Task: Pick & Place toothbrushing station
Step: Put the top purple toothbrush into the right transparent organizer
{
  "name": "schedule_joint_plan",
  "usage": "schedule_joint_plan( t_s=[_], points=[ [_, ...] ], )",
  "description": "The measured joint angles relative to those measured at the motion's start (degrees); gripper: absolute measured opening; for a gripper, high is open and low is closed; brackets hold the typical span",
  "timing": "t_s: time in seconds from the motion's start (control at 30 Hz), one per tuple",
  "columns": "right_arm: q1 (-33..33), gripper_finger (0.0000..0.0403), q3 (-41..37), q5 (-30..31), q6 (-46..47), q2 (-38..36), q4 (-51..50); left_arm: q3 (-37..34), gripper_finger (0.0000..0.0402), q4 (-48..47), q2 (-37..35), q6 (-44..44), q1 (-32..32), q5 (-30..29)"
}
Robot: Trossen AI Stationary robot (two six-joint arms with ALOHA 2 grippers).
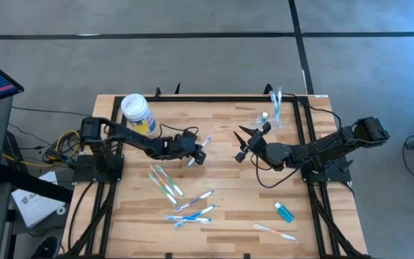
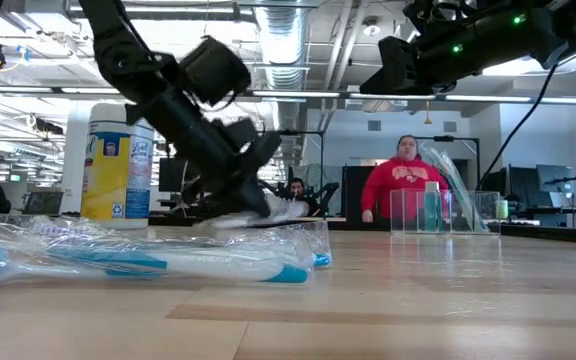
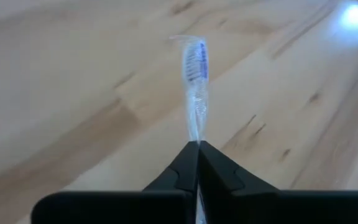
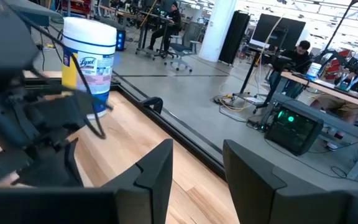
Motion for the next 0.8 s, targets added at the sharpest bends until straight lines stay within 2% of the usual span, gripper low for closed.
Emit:
schedule_joint_plan(
  t_s=[0.1, 0.27, 0.4, 0.5, 0.67, 0.8],
  points=[
    [0.05, 0.0131, 0.00, -0.50, 1.35, 0.00, 0.02, 0.05, 0.0001, 0.57, -3.15, 2.23, -1.07, -1.39],
    [-0.41, 0.0131, 0.00, -7.83, 3.38, -0.01, 0.95, 0.10, 0.0000, 2.85, -10.32, 8.08, -3.59, -3.24],
    [-0.52, 0.0131, 0.00, -11.26, 3.47, 0.00, 2.08, 0.11, 0.0000, 6.79, -14.86, 13.76, -6.82, -4.65],
    [-0.51, 0.0131, 0.00, -14.87, 3.70, -0.02, 3.62, 0.09, 0.0000, 9.73, -16.83, 17.74, -9.06, -5.49],
    [-0.79, 0.0131, 0.00, -24.38, 4.97, -0.01, 6.98, 0.10, 0.0000, 16.22, -17.98, 24.21, -11.56, -5.59],
    [-0.78, 0.0131, -0.02, -28.65, 5.42, -0.02, 9.52, 0.10, 0.0000, 19.33, -18.04, 26.92, -12.68, -5.61]
  ],
)
